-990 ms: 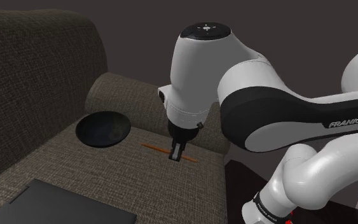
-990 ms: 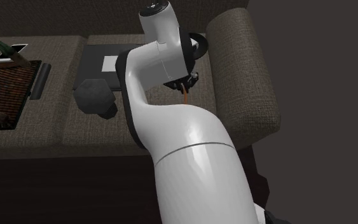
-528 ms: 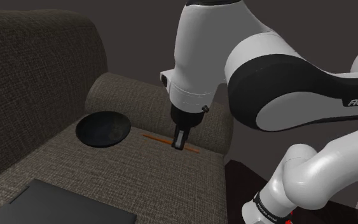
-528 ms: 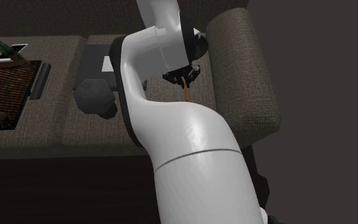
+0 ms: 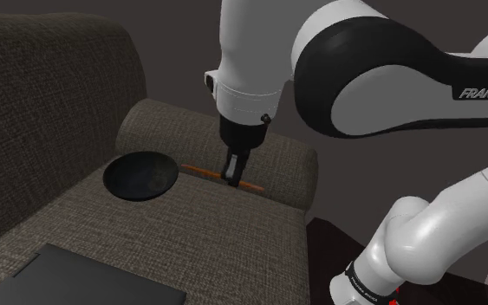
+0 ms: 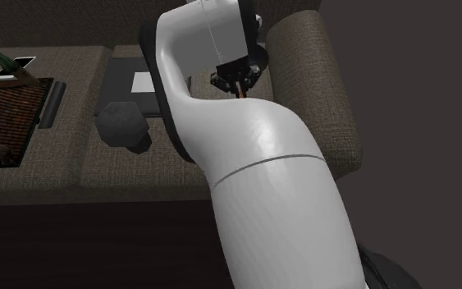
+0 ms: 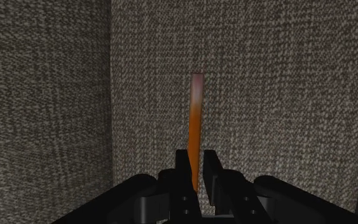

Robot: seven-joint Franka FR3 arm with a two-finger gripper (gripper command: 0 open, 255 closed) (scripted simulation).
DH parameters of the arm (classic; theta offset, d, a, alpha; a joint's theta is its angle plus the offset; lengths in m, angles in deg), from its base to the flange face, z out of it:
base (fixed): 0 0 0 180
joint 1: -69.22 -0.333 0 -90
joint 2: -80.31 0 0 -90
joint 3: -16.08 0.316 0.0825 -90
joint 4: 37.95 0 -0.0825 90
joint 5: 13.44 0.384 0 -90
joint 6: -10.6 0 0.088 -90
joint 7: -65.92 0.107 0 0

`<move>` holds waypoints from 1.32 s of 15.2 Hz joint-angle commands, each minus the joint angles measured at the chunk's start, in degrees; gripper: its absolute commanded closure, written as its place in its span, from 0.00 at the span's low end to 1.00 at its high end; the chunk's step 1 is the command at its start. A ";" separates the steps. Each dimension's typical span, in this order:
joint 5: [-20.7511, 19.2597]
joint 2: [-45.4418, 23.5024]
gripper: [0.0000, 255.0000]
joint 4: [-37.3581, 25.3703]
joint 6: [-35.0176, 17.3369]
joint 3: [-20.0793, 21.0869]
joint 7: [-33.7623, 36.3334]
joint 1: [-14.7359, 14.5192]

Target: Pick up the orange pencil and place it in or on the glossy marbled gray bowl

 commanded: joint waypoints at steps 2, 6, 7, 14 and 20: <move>-3.77 -7.07 1.00 -5.93 0.14 1.81 1.42 1.74; -10.62 -18.39 1.00 -16.38 2.29 4.18 4.16 2.42; -12.55 -21.39 1.00 -19.33 3.16 4.61 4.85 2.13; -26.43 -43.49 1.00 -46.15 13.01 3.52 6.42 -6.68; -27.37 -45.55 1.00 -45.28 10.39 2.93 6.87 -6.89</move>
